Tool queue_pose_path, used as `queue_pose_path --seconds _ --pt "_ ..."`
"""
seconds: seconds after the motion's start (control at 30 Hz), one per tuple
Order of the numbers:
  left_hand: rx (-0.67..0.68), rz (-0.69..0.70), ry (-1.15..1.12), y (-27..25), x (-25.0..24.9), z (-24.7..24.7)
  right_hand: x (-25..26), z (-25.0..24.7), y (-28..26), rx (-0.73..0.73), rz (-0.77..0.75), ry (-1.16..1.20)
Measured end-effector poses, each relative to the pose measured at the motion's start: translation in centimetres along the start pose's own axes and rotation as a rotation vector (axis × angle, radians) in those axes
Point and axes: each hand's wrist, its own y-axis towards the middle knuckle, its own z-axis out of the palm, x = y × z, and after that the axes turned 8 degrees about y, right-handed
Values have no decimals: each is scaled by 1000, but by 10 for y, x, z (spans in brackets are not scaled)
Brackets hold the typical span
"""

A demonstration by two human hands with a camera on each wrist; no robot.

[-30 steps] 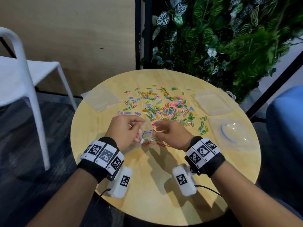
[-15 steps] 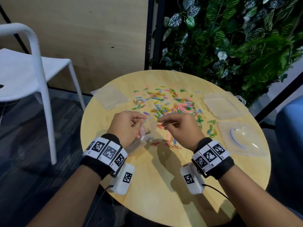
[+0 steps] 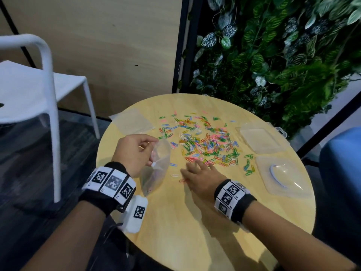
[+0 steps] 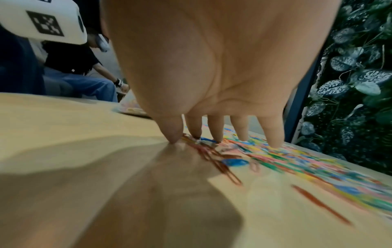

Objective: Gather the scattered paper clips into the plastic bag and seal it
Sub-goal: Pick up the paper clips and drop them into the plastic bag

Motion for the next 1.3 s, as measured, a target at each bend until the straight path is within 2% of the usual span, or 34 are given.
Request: queue_pose_path --seconds 0.07,0.13,0.23,0.3,0.53,0.67,0.8,0.87,0.9,0.97,1.03,1.1,1.2,1.3 --pt "3 -2 7 -1 -1 0 -14 5 -11 63 54 -13" --pt "9 9 19 -2 -1 1 -25 10 -20 64 37 9" --pt "28 22 31 -4 -2 5 -32 16 -24 -85 -40 49" --pt "38 23 26 -5 -2 7 -29 19 -21 -162 -33 87" --pt "66 26 42 -7 -6 14 -16 14 -18 -195 189 67" --pt "86 35 69 -9 -8 18 -24 8 -17 -233 265 217" --pt "77 58 104 -10 -7 22 -40 -13 -28 -390 355 591" --pt "92 68 115 -11 -7 25 -45 -22 -33 -549 395 898" --pt "110 63 114 -11 -8 28 -44 -26 -35 -608 385 1125" --pt "142 49 99 -12 -10 33 -32 -35 -38 -632 272 1666" --pt "165 53 84 -14 -14 42 -17 -41 -38 -555 126 2006" --pt "187 69 71 -18 -18 50 -1 -41 -36 -465 61 1997" --pt "208 74 47 -21 -21 59 15 -33 -34 -427 77 1667" --pt "209 84 56 -21 -19 60 18 -27 -32 -437 24 1406"
